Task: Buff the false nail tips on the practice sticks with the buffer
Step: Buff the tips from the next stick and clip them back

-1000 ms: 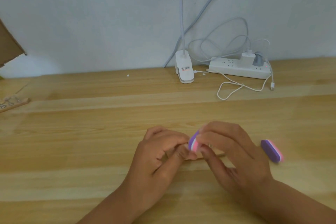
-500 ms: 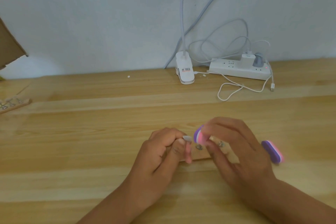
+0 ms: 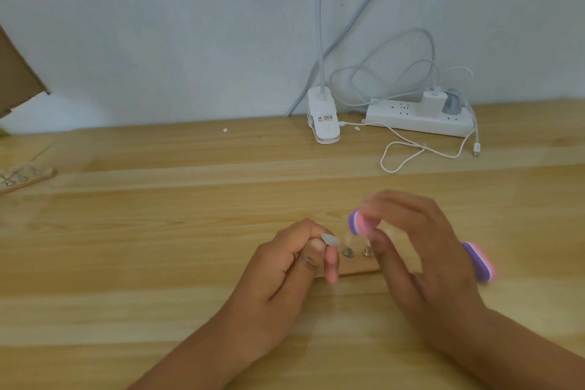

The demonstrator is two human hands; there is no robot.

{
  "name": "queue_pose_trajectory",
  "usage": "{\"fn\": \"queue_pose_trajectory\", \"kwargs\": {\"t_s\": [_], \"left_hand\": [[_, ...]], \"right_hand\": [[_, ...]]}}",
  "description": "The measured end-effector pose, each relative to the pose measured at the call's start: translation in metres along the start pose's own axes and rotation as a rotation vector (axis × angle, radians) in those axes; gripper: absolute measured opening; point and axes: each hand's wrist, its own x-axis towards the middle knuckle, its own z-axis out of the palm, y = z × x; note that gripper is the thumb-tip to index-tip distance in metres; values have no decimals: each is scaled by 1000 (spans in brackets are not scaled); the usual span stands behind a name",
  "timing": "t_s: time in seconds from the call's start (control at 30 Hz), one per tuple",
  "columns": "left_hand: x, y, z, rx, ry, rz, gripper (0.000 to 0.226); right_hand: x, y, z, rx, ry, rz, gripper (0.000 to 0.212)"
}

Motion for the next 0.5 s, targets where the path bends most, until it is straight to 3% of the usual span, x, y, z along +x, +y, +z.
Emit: {"fn": "queue_pose_trajectory", "kwargs": {"t_s": [0.13, 0.5], "left_hand": [[2, -1, -2, 10, 66, 8, 19], [6, -3, -4, 228, 234, 58, 14]], "right_hand": [[3, -1, 0, 9, -4, 101, 27], [2, -4, 3, 57, -82, 6, 27]]}}
